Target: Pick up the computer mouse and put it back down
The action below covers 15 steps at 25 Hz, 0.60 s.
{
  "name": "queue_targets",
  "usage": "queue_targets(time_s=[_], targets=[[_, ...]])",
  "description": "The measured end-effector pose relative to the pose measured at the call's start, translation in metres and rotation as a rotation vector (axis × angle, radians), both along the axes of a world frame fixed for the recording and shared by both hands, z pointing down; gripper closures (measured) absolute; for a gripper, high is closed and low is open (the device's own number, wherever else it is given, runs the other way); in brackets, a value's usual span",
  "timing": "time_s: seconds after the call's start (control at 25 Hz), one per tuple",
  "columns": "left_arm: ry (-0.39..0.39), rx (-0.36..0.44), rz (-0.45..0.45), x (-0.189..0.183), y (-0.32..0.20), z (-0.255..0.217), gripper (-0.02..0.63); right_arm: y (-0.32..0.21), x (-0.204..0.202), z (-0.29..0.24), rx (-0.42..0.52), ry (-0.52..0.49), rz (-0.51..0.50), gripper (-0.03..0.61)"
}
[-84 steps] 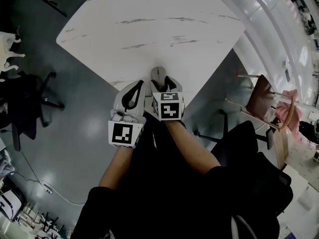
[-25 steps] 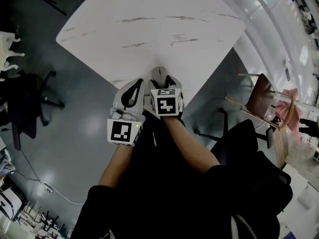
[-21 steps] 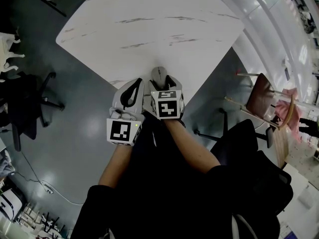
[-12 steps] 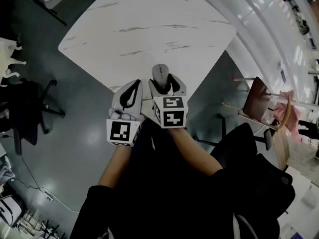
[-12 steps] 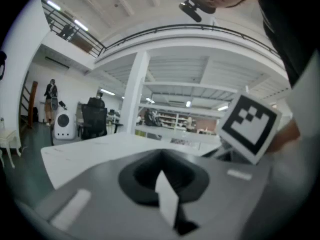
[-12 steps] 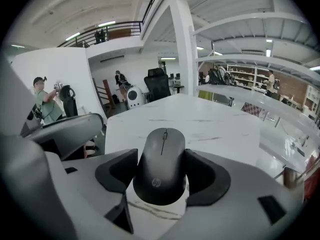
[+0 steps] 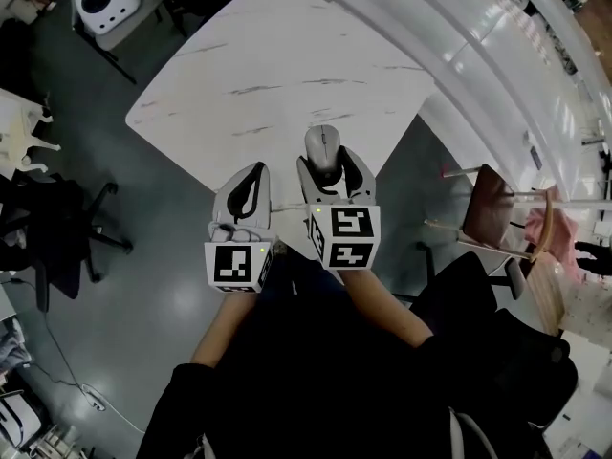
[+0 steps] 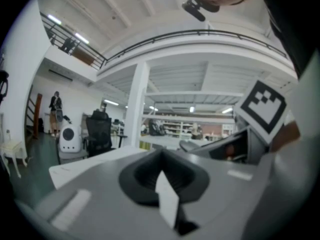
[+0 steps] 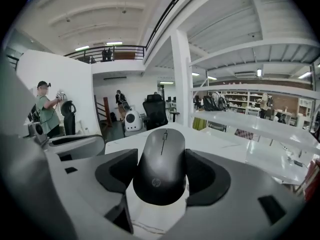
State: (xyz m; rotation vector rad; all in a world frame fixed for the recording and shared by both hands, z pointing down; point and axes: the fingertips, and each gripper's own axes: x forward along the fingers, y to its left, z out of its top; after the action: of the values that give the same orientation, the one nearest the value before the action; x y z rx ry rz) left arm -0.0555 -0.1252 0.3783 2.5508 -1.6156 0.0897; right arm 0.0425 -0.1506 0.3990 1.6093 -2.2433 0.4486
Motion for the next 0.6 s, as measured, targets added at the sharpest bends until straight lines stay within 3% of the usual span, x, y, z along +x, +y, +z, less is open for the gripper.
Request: queue_targets(time_s=[0.24,0.6], targets=[[-0.008,0.048,-0.012,0.001,0.003,-0.037,0.607,0.001,0.014,-0.045,0.147,0.004,0.028,0.321],[0.003,0.058,-0.004,0.007,0.002,-0.042,0.606,0.001,0.018,-0.045,0.139,0.001,0.022,0.321]])
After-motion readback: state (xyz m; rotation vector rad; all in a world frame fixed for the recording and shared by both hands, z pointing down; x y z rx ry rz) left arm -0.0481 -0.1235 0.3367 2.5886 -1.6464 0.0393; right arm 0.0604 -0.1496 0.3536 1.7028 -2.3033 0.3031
